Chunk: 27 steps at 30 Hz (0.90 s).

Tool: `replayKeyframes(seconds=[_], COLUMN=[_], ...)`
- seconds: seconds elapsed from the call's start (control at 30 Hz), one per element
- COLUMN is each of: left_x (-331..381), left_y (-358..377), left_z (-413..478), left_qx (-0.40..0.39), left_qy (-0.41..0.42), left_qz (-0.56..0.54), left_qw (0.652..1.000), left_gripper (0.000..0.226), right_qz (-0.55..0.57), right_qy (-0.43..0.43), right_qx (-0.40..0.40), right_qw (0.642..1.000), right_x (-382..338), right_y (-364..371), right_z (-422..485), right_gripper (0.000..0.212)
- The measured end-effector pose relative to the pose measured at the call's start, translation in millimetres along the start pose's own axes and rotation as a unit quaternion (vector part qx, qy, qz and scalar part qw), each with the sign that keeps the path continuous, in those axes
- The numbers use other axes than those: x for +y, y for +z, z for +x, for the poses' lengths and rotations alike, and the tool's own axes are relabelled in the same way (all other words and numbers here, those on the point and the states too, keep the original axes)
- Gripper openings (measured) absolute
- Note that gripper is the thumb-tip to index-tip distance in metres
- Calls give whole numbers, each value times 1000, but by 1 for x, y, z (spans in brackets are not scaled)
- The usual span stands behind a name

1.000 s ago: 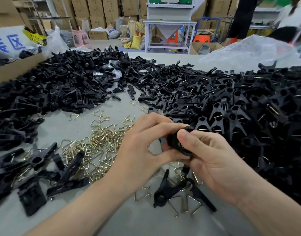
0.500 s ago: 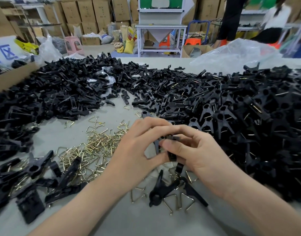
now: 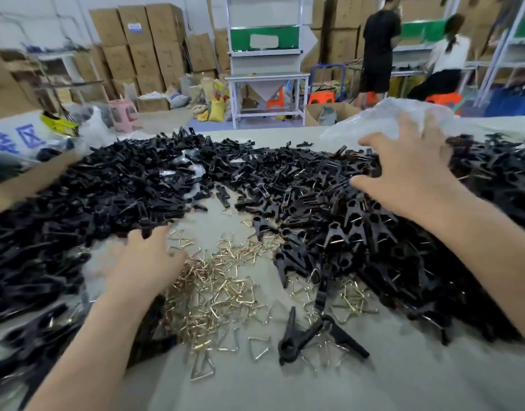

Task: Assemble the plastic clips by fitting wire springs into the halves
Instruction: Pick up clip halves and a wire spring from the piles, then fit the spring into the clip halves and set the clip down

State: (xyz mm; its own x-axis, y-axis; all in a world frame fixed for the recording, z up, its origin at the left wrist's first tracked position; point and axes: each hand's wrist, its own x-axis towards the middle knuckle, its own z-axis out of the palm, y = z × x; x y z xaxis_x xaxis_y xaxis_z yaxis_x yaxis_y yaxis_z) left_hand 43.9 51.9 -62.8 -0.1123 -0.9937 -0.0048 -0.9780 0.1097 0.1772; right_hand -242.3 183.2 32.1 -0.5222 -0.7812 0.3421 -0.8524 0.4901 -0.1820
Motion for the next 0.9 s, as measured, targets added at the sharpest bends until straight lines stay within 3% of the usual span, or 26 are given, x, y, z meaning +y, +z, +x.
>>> replayKeyframes(seconds=[0.1,0.27,0.43,0.53,0.7,0.8,0.9], left_x=[-6,3,4,5,8,12,14], left_y=[6,12,10,10,11,9,6], left_z=[4,0,0,-2,-5,-8,-8], left_qx=[-28,50,63,57,50,50,92], left_qy=[5,60,82,80,64,54,64], left_qz=[-11,-53,-79,-71,-47,-42,-77], left_qw=[1000,996,991,993,996,996,991], left_gripper=[42,17,20,25,27,25,33], right_qz=[40,165,210,164,177,197,296], right_qy=[-99,-190,-194,-183,-158,-125,-73], right_qx=[-49,-166,-209,-176,-121,-104,-127], right_qw=[993,953,935,953,964,967,944], right_x=[-48,-138,-206,-226,-231,-223,-199], right_y=[32,99,152,173,182,179,163], right_z=[2,20,39,46,48,44,38], right_gripper=[56,45,47,35,8,28,13])
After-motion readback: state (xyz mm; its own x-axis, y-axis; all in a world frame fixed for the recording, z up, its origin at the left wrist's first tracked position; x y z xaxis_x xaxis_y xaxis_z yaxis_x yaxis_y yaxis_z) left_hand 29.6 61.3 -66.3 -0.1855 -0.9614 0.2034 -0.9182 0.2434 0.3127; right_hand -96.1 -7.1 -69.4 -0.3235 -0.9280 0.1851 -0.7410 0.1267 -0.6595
